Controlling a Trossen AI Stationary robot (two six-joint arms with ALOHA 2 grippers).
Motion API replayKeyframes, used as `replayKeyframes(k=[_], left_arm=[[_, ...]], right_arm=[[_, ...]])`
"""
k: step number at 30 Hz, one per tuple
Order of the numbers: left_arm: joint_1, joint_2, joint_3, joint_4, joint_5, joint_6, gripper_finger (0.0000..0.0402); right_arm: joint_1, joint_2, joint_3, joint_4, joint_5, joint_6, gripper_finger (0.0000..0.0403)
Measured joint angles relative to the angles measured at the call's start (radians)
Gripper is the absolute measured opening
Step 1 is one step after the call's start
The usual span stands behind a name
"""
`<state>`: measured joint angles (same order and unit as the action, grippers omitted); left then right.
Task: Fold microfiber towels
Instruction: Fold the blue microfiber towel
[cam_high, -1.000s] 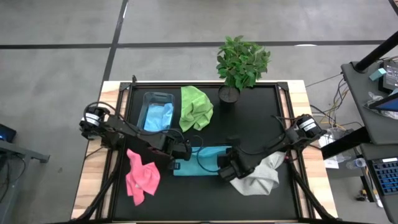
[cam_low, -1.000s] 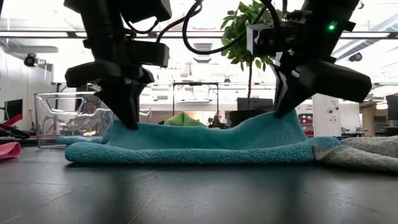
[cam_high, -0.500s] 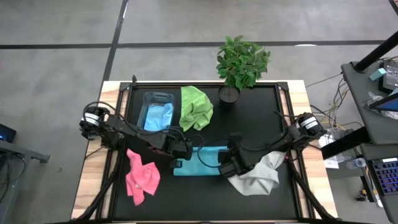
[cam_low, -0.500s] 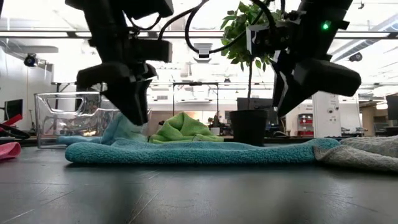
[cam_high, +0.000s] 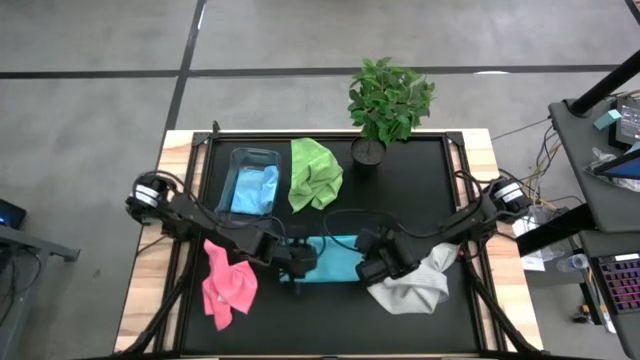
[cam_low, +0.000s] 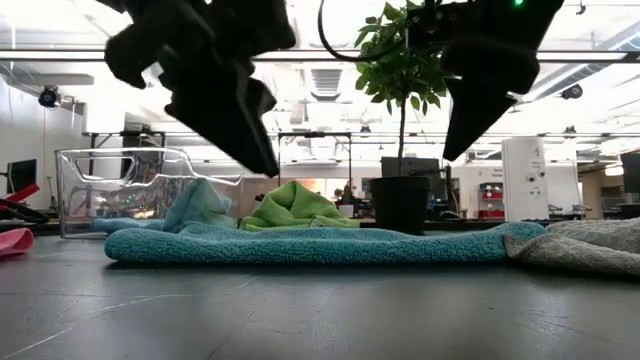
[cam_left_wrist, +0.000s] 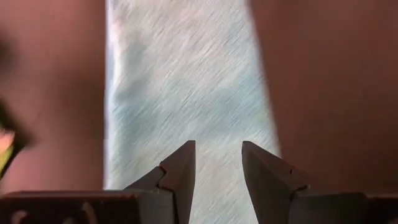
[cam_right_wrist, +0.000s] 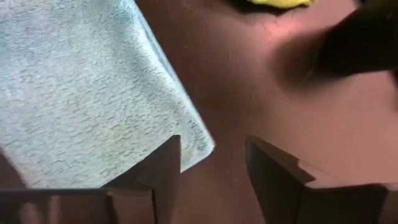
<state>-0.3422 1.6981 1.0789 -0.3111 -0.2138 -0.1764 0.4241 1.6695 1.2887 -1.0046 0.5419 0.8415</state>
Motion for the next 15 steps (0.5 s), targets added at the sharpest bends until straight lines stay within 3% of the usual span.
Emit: replayKeyframes(k=[9, 15], left_arm=[[0.009, 0.153, 0.001, 0.347, -0.039, 0.055, 0.0116], [0.034, 0.217, 0.003, 0.411, -0.123, 0.053, 0.0116]], right_arm=[[0.012, -0.009, -0.049, 0.004, -0.019, 0.084, 0.0211], [0.012, -0.062, -0.119, 0.066, -0.079, 0.088, 0.0211]])
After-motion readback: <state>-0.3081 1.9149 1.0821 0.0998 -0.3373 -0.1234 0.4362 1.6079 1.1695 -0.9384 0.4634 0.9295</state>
